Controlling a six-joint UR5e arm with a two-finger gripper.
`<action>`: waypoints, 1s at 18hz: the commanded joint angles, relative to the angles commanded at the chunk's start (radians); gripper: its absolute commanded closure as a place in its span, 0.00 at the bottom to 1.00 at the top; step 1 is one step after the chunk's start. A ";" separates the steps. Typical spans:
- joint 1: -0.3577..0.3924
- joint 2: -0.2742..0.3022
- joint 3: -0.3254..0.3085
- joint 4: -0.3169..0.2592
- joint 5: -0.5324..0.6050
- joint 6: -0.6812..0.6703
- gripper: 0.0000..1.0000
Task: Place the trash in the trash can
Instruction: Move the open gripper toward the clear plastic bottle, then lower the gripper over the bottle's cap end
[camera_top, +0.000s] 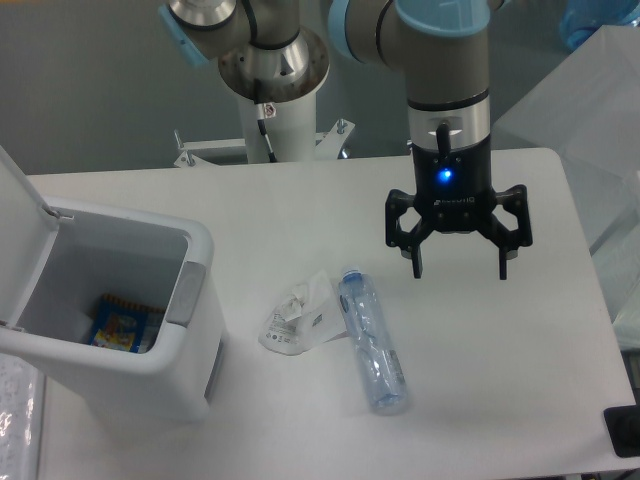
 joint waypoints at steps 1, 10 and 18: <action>0.000 -0.003 0.000 0.005 0.002 0.000 0.00; -0.012 -0.077 0.000 0.015 0.023 -0.046 0.00; -0.058 -0.187 -0.040 0.112 0.025 -0.256 0.00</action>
